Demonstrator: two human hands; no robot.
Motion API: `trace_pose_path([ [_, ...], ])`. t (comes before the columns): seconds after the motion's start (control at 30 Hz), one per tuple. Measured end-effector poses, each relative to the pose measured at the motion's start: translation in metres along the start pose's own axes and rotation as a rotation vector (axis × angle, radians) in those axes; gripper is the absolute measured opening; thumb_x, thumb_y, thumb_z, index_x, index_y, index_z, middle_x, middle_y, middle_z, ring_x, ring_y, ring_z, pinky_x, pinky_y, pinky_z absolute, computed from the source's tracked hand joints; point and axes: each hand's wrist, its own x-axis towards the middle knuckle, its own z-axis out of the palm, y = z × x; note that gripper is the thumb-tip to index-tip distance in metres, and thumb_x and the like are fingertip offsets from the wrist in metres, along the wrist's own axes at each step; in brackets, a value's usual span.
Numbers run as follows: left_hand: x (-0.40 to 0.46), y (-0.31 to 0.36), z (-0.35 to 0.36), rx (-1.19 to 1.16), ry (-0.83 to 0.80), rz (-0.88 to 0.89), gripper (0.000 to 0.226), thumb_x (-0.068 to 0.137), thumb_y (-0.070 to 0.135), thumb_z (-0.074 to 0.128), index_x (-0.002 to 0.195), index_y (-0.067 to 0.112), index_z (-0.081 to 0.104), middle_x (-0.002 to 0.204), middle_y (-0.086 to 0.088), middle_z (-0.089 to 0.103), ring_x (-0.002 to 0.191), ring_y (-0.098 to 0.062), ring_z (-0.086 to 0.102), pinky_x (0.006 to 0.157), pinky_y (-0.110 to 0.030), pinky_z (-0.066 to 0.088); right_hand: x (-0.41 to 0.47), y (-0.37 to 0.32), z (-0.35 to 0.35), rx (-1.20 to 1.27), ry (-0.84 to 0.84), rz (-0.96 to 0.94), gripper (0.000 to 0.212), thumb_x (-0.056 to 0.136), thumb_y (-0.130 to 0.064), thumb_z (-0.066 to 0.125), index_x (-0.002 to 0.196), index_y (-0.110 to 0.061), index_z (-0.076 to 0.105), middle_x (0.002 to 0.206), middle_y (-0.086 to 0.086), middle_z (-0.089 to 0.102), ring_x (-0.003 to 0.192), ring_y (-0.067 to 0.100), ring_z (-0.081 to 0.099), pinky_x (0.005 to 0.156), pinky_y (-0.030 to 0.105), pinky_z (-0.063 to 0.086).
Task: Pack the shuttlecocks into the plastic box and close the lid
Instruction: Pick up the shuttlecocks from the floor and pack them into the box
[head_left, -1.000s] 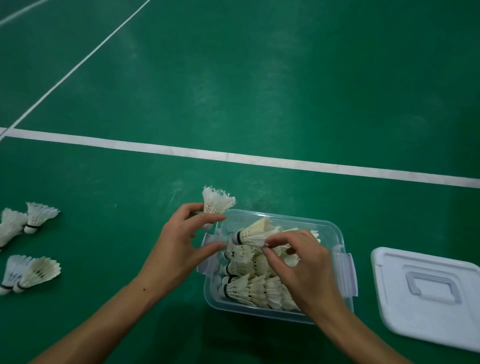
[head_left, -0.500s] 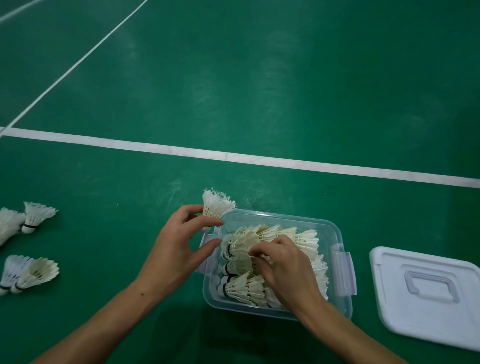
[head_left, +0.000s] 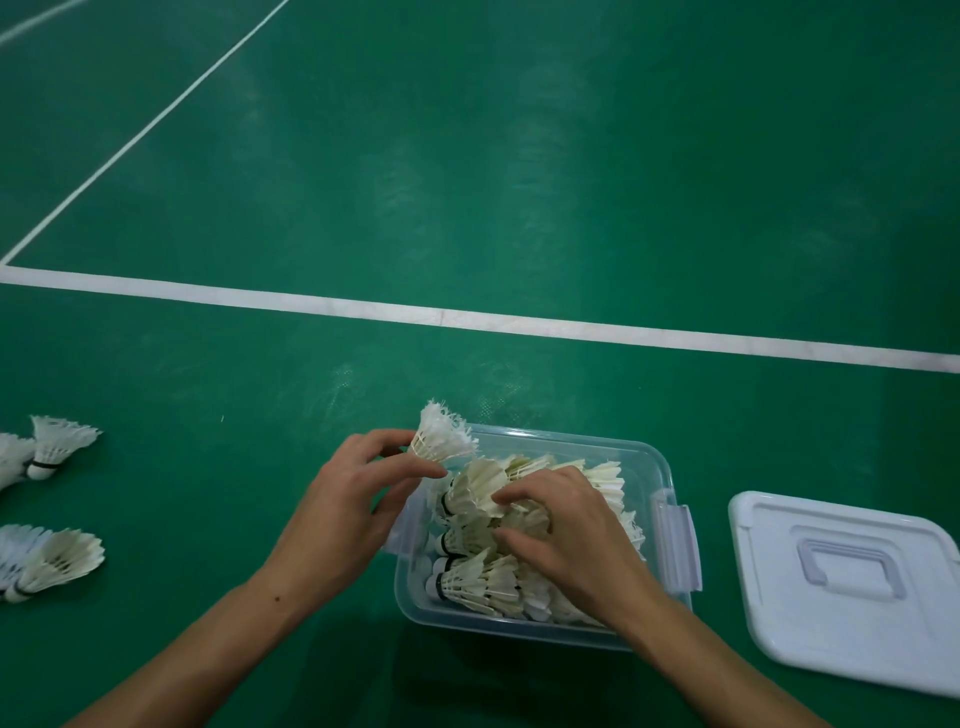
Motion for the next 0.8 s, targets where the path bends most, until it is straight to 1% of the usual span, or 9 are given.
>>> trace_pose_path([
  [0.1,0.002,0.000,-0.002,-0.021,-0.002,0.016,0.032,0.096,0.016,0.072,0.109,0.045,0.077,0.129,0.010,0.066,0.120,-0.013,0.061,0.093,-0.041,0.057,0.000,0.000,-0.013,0.055,0.038,0.005,0.037,0.088,-0.056,0.068,0.121,-0.038,0.066,0.118,-0.028,0.062,0.114,-0.005,0.051,0.100,0.023,0.046],
  [0.17,0.006,0.001,-0.002,-0.028,-0.006,0.025,0.031,0.095,0.016,0.073,0.109,0.043,0.078,0.130,0.010,0.067,0.122,-0.013,0.060,0.094,-0.043,0.056,0.002,-0.002,-0.023,0.121,0.111,0.005,0.035,0.087,-0.056,0.070,0.117,-0.038,0.069,0.115,-0.028,0.065,0.113,-0.004,0.055,0.096,0.032,0.053],
  [0.23,0.010,0.004,-0.003,-0.018,-0.010,0.047,0.030,0.094,0.014,0.075,0.107,0.040,0.079,0.130,0.012,0.067,0.121,-0.012,0.060,0.094,-0.043,0.056,0.006,-0.008,-0.030,0.178,0.189,-0.014,0.034,0.088,-0.049,0.077,0.118,-0.034,0.071,0.114,-0.025,0.067,0.113,-0.002,0.058,0.092,0.030,0.054],
  [0.33,0.017,0.014,-0.003,-0.021,-0.015,0.089,0.026,0.092,0.011,0.076,0.102,0.035,0.079,0.129,0.018,0.067,0.119,-0.011,0.060,0.094,-0.042,0.055,0.013,-0.019,-0.034,0.200,0.238,-0.075,0.035,0.089,-0.041,0.080,0.121,-0.031,0.071,0.117,-0.021,0.067,0.115,0.001,0.057,0.088,0.022,0.052],
  [0.47,0.023,0.024,0.001,-0.070,-0.055,0.126,0.023,0.093,0.009,0.074,0.091,0.032,0.076,0.129,0.029,0.063,0.120,-0.008,0.058,0.094,-0.039,0.054,0.017,-0.019,-0.028,0.165,0.278,-0.128,0.019,0.092,-0.033,0.079,0.108,-0.024,0.076,0.105,-0.017,0.071,0.105,0.005,0.058,0.086,0.031,0.052],
  [0.57,0.022,0.026,0.005,-0.119,-0.067,0.113,0.028,0.092,0.005,0.074,0.086,0.032,0.070,0.137,0.022,0.060,0.124,-0.006,0.057,0.097,-0.036,0.053,0.009,-0.012,-0.028,0.149,0.349,-0.116,0.013,0.091,-0.032,0.080,0.100,-0.023,0.077,0.096,-0.016,0.071,0.096,0.008,0.059,0.081,0.030,0.051],
  [0.63,0.019,0.024,0.006,-0.132,-0.051,0.085,0.027,0.091,0.012,0.076,0.093,0.037,0.066,0.140,0.021,0.056,0.127,-0.006,0.056,0.097,-0.033,0.051,-0.001,-0.007,-0.030,0.150,0.409,-0.069,0.015,0.090,-0.037,0.078,0.098,-0.025,0.077,0.093,-0.019,0.070,0.095,0.008,0.059,0.079,0.027,0.050],
  [0.7,0.015,0.017,0.007,-0.090,-0.072,0.063,0.030,0.089,0.026,0.080,0.107,0.041,0.062,0.137,0.026,0.055,0.128,-0.004,0.053,0.098,-0.031,0.050,-0.012,0.000,-0.029,0.136,0.434,-0.007,0.014,0.088,-0.040,0.078,0.097,-0.028,0.077,0.093,-0.028,0.066,0.096,0.006,0.059,0.079,0.021,0.047],
  [0.8,0.006,0.006,0.013,0.029,-0.131,0.056,0.048,0.081,0.049,0.080,0.124,0.043,0.059,0.126,0.034,0.056,0.113,0.001,0.052,0.093,-0.029,0.051,-0.023,0.005,-0.021,0.112,0.391,0.077,0.017,0.087,-0.045,0.075,0.099,-0.033,0.077,0.092,-0.032,0.061,0.098,0.006,0.058,0.080,0.018,0.043],
])
